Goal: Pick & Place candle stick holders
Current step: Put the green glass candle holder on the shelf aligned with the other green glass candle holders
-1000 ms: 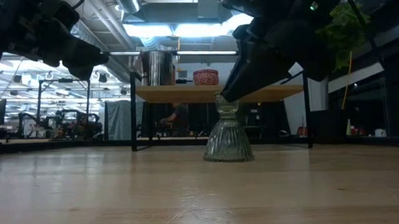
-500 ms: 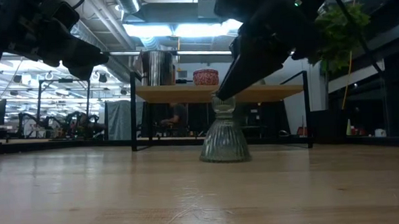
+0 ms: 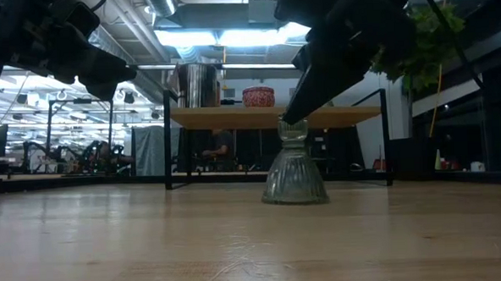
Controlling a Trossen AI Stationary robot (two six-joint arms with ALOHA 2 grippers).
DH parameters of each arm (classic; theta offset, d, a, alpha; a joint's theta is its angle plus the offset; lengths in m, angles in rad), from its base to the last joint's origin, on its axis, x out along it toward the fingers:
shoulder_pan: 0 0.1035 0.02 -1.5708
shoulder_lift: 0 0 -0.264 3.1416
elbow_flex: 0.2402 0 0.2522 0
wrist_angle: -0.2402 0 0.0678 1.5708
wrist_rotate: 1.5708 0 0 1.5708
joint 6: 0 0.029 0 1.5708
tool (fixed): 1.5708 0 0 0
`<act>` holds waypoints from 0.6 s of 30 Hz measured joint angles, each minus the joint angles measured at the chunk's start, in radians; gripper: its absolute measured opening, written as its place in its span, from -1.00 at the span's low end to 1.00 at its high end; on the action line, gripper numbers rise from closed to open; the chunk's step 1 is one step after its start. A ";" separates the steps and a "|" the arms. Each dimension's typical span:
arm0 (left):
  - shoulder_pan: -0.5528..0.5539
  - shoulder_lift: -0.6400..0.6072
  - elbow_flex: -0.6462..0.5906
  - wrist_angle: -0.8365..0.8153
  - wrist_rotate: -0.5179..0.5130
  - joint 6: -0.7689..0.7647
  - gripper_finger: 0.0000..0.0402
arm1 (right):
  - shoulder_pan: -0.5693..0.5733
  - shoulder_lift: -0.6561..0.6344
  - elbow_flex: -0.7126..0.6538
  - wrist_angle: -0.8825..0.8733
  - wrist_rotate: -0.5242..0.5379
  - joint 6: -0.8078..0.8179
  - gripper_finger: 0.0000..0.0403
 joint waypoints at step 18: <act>0.000 0.000 0.000 0.000 0.000 0.000 -0.37 | 0.008 -0.068 -0.009 -0.101 -0.033 0.016 -0.92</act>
